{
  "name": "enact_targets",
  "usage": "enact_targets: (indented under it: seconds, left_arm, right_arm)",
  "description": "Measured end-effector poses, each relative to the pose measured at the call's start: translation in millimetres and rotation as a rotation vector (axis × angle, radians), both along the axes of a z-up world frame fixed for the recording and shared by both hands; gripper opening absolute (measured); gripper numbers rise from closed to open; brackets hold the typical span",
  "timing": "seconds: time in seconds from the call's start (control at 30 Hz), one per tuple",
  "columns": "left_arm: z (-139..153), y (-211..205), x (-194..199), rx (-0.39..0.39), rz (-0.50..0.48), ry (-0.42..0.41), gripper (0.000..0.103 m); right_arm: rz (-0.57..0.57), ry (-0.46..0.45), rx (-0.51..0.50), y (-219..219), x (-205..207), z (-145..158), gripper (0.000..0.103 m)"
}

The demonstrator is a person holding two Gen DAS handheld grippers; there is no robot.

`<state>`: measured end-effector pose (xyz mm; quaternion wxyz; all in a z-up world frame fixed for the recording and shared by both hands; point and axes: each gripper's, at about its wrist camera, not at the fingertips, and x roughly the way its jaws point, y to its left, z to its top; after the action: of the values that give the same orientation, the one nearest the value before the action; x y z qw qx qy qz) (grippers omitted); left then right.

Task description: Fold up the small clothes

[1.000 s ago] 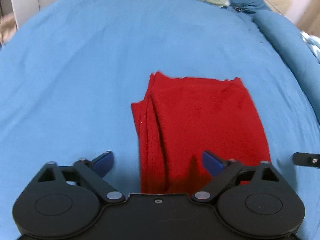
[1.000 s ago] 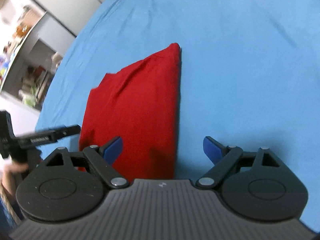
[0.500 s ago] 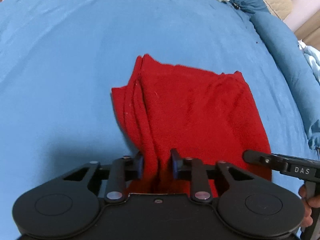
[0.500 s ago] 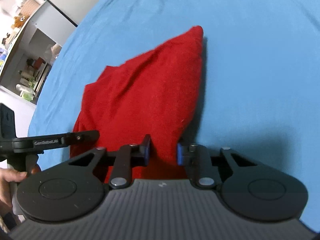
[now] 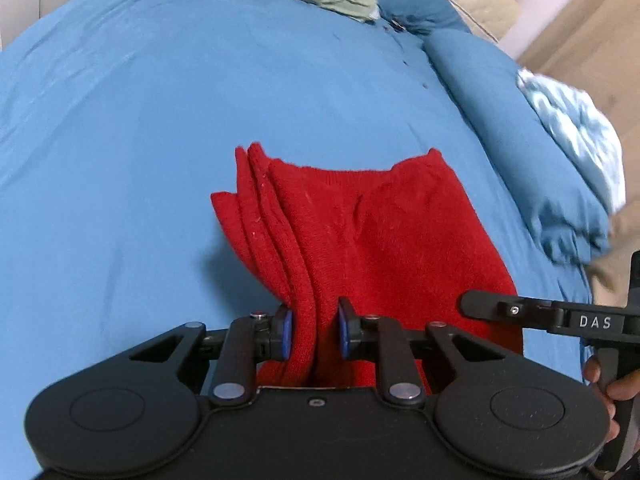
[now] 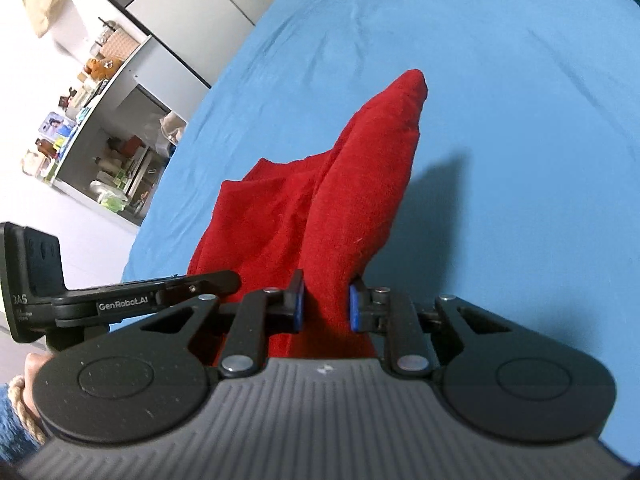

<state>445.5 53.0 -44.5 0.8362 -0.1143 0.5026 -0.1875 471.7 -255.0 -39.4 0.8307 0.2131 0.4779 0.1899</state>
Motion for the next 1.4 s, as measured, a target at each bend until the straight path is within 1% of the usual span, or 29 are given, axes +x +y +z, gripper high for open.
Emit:
enact_targets:
  seconds: [0.07, 0.13, 0.2, 0.23, 0.3, 0.33, 0.4, 0.47, 0.5, 0.57, 0.63, 0.67, 0.7, 0.77, 0.83, 0.87, 0.9, 0.93, 0.97, 1.0, 1.03, 1.07, 1.13, 1.17, 1.23, 1.27, 1.33, 1.4]
  left_arm:
    - [-12, -13, -25, 0.002, -0.014, 0.002, 0.024]
    - [-32, -19, -46, -0.007, -0.013, 0.020, 0.024]
    - [-57, -23, -59, -0.007, -0.002, 0.031, 0.024]
    - [-65, -23, -62, 0.006, 0.004, 0.023, 0.023]
    - [-77, -27, -69, 0.062, 0.006, -0.008, 0.022]
    - [-83, -26, -74, 0.084, 0.002, -0.040, 0.022]
    - [-93, -24, -80, 0.088, -0.008, -0.083, 0.024]
    - [-101, -27, -84, 0.095, -0.015, -0.117, 0.027]
    - [-105, -29, -85, 0.109, -0.017, -0.135, 0.032]
    - [-108, -31, -87, 0.131, -0.014, -0.177, 0.037]
    - [-111, -36, -94, 0.146, -0.016, -0.205, 0.037]
    - [-110, -38, -95, 0.150, -0.014, -0.212, 0.037]
    - [-109, -36, -97, 0.151, -0.010, -0.217, 0.037]
    - [-93, -32, -105, 0.158, 0.003, -0.236, 0.036]
    - [-68, -34, -116, 0.174, 0.018, -0.283, 0.037]
    - [-54, -33, -123, 0.175, 0.028, -0.304, 0.037]
    - [-38, -30, -133, 0.174, 0.041, -0.325, 0.041]
    - [-21, -28, -143, 0.177, 0.057, -0.344, 0.044]
    - [-4, -27, -155, 0.184, 0.072, -0.362, 0.054]
    - [11, -27, -166, 0.192, 0.084, -0.377, 0.068]
    - [29, -28, -182, 0.205, 0.095, -0.397, 0.080]
    - [43, -29, -198, 0.220, 0.106, -0.422, 0.085]
    - [69, -33, -235, 0.260, 0.134, -0.474, 0.099]
    - [78, -34, -252, 0.274, 0.150, -0.491, 0.103]
    - [91, -34, -286, 0.294, 0.178, -0.505, 0.103]
    - [94, -33, -300, 0.306, 0.177, -0.500, 0.103]
    - [96, -37, -326, 0.344, 0.185, -0.495, 0.103]
    - [94, -40, -349, 0.373, 0.179, -0.496, 0.103]
  right_arm:
    - [-0.015, 0.018, -0.005, -13, -26, -5, 0.036]
    - [-0.029, 0.037, -0.016, -24, -48, -19, 0.036]
    - [-0.032, 0.045, -0.036, -30, -65, -41, 0.036]
    - [-0.029, 0.041, -0.046, -32, -69, -52, 0.036]
    - [-0.030, 0.031, -0.071, -37, -79, -76, 0.036]
    - [-0.037, 0.028, -0.085, -40, -84, -86, 0.037]
    - [-0.050, -0.001, -0.092, -48, -92, -99, 0.040]
    - [-0.072, -0.010, -0.081, -50, -96, -110, 0.045]
    - [-0.078, -0.025, -0.074, -50, -98, -115, 0.047]
    - [-0.088, -0.055, -0.084, -50, -103, -121, 0.057]
    - [-0.101, -0.089, -0.079, -54, -111, -123, 0.058]
    - [-0.102, -0.097, -0.077, -48, -110, -122, 0.058]
    - [-0.106, -0.109, -0.073, -46, -113, -118, 0.058]
    - [-0.120, -0.134, -0.081, -45, -122, -103, 0.059]
    - [-0.129, -0.179, -0.109, -45, -138, -79, 0.061]
    - [-0.128, -0.213, -0.110, -46, -150, -63, 0.066]
    - [-0.128, -0.245, -0.108, -47, -164, -46, 0.070]
    - [-0.134, -0.273, -0.115, -47, -177, -29, 0.076]
    - [-0.144, -0.304, -0.134, -46, -193, -11, 0.084]
    - [-0.151, -0.339, -0.158, -44, -209, 8, 0.088]
    - [-0.159, -0.376, -0.183, -41, -226, 25, 0.097]
    - [-0.171, -0.410, -0.206, -39, -244, 42, 0.103]
    - [-0.197, -0.459, -0.251, -26, -278, 69, 0.103]
    - [-0.216, -0.479, -0.277, -23, -297, 80, 0.103]
    - [-0.247, -0.496, -0.336, -16, -331, 95, 0.103]
    - [-0.260, -0.490, -0.366, -13, -346, 99, 0.103]
    - [-0.289, -0.456, -0.417, -6, -371, 101, 0.103]
    - [-0.291, -0.427, -0.450, -2, -395, 96, 0.103]
